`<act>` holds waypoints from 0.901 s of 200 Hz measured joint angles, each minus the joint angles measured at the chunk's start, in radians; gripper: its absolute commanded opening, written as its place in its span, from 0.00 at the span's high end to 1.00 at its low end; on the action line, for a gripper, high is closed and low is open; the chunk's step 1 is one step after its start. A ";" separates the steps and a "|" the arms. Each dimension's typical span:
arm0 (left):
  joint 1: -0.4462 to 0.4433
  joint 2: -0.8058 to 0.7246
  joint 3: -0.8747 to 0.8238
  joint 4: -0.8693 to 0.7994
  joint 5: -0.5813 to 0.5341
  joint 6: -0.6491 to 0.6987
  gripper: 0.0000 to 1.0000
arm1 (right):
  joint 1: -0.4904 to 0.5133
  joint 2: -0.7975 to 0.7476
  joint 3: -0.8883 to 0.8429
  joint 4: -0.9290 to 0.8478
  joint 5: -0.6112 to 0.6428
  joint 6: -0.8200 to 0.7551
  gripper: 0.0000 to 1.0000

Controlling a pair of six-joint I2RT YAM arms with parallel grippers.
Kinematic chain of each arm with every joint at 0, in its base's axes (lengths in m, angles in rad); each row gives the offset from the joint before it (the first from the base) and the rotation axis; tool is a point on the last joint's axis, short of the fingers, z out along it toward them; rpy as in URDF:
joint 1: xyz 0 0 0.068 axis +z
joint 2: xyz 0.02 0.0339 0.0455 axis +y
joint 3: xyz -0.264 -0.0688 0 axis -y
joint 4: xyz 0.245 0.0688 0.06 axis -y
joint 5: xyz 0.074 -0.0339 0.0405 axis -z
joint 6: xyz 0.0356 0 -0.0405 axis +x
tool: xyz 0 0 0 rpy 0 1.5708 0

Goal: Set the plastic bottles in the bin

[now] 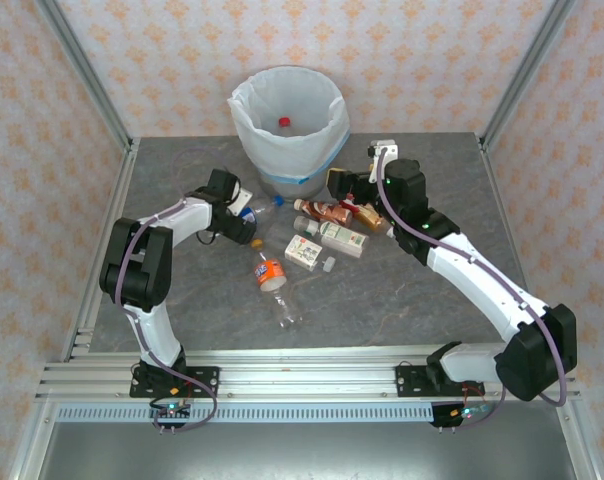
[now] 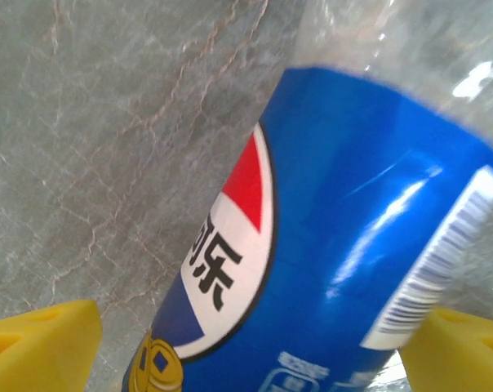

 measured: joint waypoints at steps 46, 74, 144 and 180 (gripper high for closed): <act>0.000 0.000 -0.039 0.017 -0.019 0.000 0.20 | 0.000 0.003 0.000 0.000 0.002 0.000 0.01; 0.000 -0.016 -0.071 0.054 -0.027 0.000 0.28 | 0.000 0.008 0.000 0.000 0.002 0.000 0.01; 0.000 -0.112 -0.158 0.110 -0.058 -0.039 0.40 | 0.000 0.012 0.000 0.000 0.002 0.003 0.01; 0.000 -0.130 -0.163 0.116 -0.060 -0.069 0.47 | 0.000 0.002 -0.012 0.010 0.002 0.004 0.01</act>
